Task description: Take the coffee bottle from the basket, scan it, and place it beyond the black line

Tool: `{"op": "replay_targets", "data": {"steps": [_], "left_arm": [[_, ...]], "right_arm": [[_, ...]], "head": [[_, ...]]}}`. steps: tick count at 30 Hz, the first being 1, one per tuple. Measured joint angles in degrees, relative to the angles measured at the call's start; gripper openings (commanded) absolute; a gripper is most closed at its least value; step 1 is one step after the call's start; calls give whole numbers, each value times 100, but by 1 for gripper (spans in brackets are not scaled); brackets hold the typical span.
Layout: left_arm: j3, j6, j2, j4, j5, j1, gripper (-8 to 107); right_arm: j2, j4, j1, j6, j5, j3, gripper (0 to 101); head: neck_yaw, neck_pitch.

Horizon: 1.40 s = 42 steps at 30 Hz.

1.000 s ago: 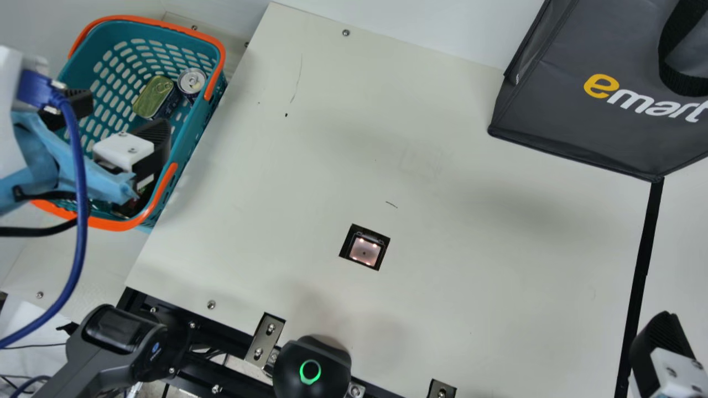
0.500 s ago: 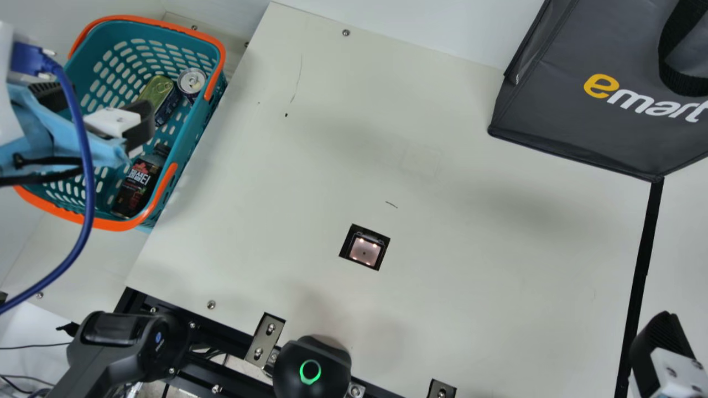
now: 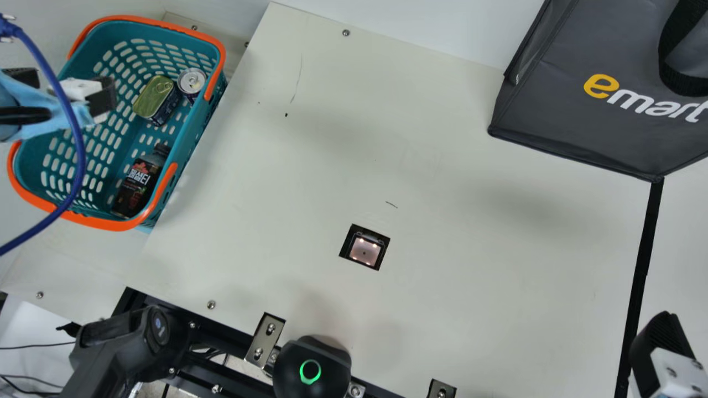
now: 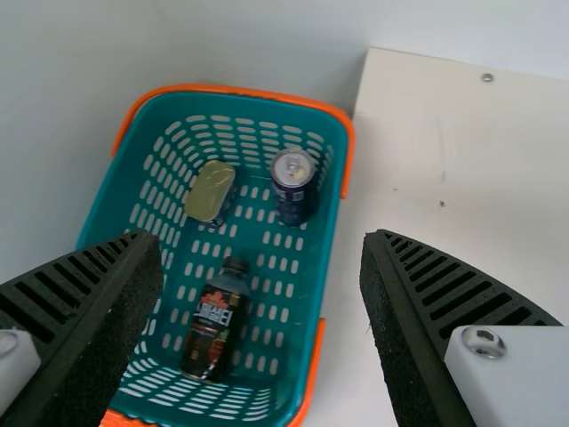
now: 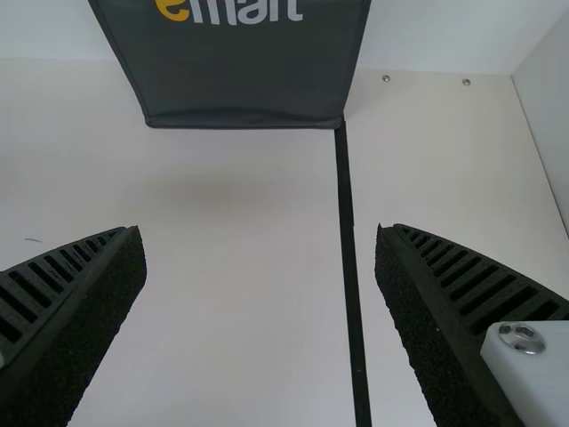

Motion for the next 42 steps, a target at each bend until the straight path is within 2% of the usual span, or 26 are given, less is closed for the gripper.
{"op": "replay_targets", "data": {"steps": [8,13,22,34,42], "left_arm": [[224,807,296,-292,-273,763,90],[424,1132,455,-371,-417,941,90],[755,1290,817,-279,-770,790,90],[1146,1216,1476,47,-1529,485,90],[1370,1510,2008,33,-2050,427,90]], "right_arm": [[0,0,0,0,0,0,91],[0,0,0,0,0,0,91],[0,0,0,0,0,0,91],[0,0,0,0,0,0,91],[0,0,0,0,0,0,91]], "head": [[0,0],[0,0],[0,0],[0,0],[0,0]]}}
